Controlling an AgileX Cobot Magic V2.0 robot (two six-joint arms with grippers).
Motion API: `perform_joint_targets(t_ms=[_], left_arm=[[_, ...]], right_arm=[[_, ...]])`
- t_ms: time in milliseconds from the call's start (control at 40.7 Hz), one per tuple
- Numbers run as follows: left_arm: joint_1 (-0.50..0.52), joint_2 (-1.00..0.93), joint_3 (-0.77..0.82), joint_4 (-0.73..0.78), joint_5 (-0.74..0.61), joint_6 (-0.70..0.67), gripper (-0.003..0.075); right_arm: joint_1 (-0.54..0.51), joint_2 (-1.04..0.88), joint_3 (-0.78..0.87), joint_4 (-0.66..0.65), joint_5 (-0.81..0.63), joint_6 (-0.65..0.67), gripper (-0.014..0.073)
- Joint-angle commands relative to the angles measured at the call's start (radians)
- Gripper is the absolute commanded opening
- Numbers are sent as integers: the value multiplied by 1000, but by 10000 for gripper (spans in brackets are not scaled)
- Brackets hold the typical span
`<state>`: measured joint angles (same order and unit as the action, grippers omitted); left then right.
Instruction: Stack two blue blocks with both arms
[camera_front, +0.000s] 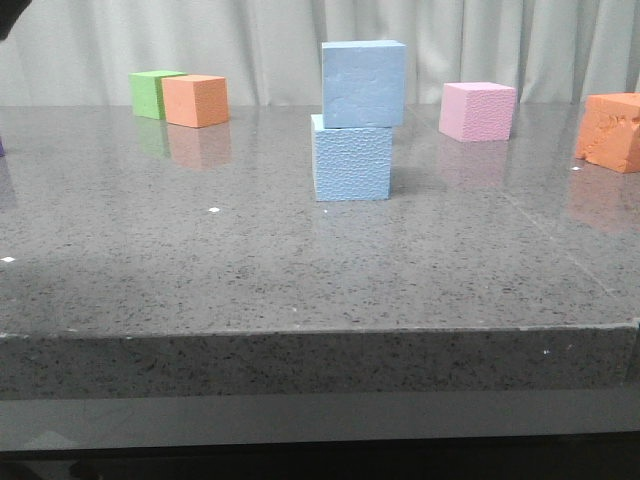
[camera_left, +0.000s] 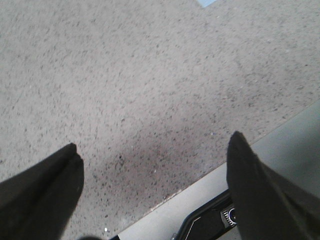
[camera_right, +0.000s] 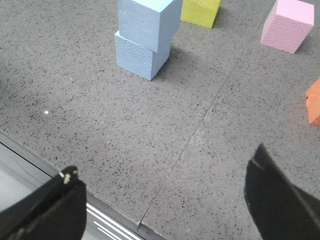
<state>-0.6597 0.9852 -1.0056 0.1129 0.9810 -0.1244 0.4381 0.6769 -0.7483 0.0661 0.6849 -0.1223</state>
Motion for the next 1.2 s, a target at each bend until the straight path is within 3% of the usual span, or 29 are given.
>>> perform_joint_targets(t_ms=[0, 319, 736, 1031, 1178], left_arm=[[-6, -51, 24, 25, -77, -46, 566], [-6, -174, 135, 102, -90, -234, 566], [-8, -207, 144, 101, -266, -233, 566], [-8, -207, 152, -14, -275, 58, 566], [-8, -207, 160, -23, -289, 75, 566]], right_arm=[[-6, -1, -25, -6, -65, -13, 644], [-6, -1, -25, -6, -65, -13, 644], [-6, -1, -25, 6, -70, -12, 644], [-6, -1, -25, 18, -72, -12, 644], [-6, -1, -25, 18, -69, -12, 644]])
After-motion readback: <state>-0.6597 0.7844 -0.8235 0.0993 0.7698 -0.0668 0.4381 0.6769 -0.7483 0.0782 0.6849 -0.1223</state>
